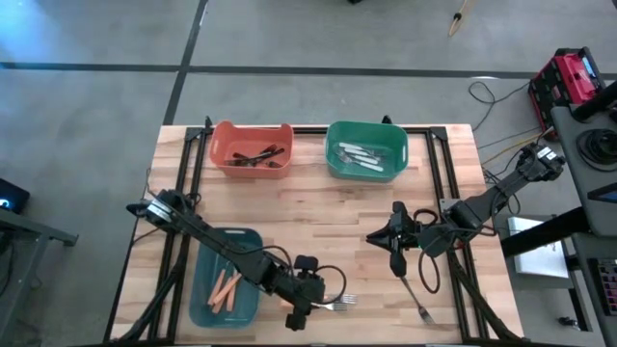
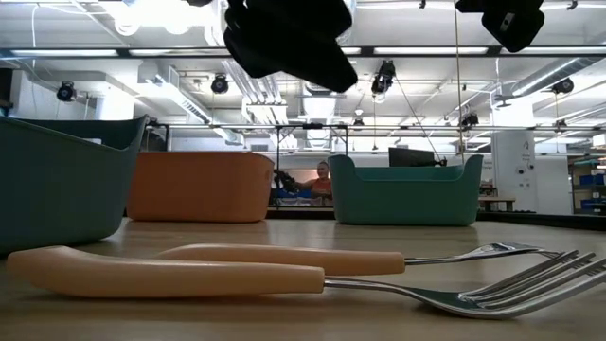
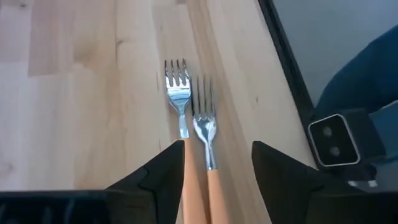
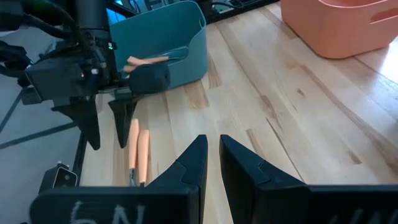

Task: Sort silverware by color (type)
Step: Put the orange fork into the blue-green bin

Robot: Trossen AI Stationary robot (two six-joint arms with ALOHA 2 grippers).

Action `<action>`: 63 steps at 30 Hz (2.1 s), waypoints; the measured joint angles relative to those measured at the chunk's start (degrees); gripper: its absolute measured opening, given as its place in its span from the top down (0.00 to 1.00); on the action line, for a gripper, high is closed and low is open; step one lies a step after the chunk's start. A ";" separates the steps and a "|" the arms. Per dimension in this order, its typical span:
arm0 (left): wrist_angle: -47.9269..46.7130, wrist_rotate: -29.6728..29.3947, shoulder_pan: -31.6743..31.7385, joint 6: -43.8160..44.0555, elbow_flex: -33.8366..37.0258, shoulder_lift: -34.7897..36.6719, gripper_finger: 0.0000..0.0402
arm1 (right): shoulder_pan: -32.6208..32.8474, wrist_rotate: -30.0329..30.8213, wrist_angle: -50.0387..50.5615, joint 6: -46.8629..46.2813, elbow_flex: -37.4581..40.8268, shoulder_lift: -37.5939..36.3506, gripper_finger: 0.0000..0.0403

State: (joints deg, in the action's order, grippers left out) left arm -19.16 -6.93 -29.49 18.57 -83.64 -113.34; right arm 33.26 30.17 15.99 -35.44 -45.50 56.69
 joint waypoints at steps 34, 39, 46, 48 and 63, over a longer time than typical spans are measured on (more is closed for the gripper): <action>-12.60 -0.17 0.52 -4.36 -1.66 0.98 0.58 | -0.28 1.59 0.34 0.02 0.70 0.13 0.92; -8.50 -3.47 0.77 -2.90 -1.96 0.98 0.58 | -0.28 1.60 0.46 -0.04 0.70 0.13 0.92; -9.65 -7.80 2.47 3.82 -3.93 0.52 0.58 | -0.28 2.02 0.44 -0.16 0.70 0.42 0.92; -8.77 -10.05 2.41 6.23 -5.47 0.57 0.58 | -0.28 2.26 0.46 -0.42 0.72 0.67 0.92; -14.23 -6.18 1.12 11.59 -10.05 -6.99 0.58 | -0.28 4.46 0.50 -1.03 0.76 3.08 0.92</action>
State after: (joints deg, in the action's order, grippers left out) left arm -33.39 -13.11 -28.37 30.15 -93.69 -120.33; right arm 32.97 34.64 16.49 -36.47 -44.73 59.77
